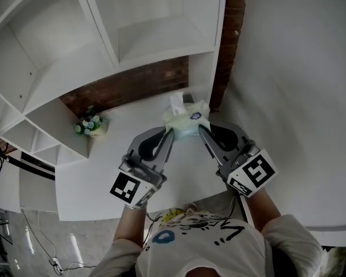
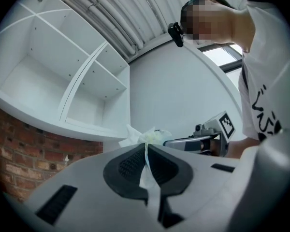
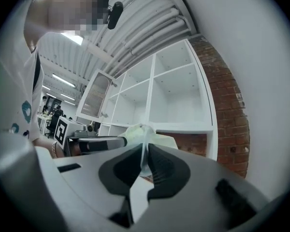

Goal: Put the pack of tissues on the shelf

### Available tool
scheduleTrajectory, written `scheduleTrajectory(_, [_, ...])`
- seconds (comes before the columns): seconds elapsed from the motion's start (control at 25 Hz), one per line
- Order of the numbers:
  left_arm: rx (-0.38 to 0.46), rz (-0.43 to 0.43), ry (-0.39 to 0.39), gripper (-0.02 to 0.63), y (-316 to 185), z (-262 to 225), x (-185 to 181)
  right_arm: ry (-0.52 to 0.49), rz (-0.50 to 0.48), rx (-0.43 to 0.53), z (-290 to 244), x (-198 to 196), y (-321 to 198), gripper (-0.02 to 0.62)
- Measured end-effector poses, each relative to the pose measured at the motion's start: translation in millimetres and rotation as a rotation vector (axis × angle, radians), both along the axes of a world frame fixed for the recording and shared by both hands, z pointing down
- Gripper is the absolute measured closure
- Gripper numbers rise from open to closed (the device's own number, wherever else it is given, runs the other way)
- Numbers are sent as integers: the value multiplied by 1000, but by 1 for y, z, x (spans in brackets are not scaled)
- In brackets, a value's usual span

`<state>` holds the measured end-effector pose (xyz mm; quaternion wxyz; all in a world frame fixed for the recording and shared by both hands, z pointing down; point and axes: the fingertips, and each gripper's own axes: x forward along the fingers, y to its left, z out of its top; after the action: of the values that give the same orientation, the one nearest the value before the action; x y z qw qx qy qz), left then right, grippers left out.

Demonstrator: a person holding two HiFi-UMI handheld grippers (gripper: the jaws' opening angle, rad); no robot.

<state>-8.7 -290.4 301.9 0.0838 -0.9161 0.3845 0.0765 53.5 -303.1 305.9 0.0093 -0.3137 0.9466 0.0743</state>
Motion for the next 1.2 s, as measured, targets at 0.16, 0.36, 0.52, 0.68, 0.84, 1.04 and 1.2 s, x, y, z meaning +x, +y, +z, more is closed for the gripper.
scheduleTrajectory(0.16, [57,25,41,586,-5,-22,-5,-8,3,87,-19,-3,-6,557])
scheduleTrajectory(0.36, [127,66,83,586,-28,-70,-20,-20,32,182,-66,-17,-30,557])
scheduleTrajectory(0.52, [179,86,73,586,-38,-96,-27,-26,56,223,-89,-24,-42,557])
scheduleTrajectory(0.68, [220,92,71,586,-47,-115,-38,-17,67,261,-107,-35,-51,557])
scheduleTrajectory(0.84, [238,96,96,587,-52,-128,-47,5,84,293,-120,-44,-58,557])
scheduleTrajectory(1.04, [250,99,110,586,-58,-138,-56,22,104,312,-132,-53,-65,557])
scheduleTrajectory(1.2, [246,86,115,586,-62,-140,-63,54,102,323,-137,-60,-68,557])
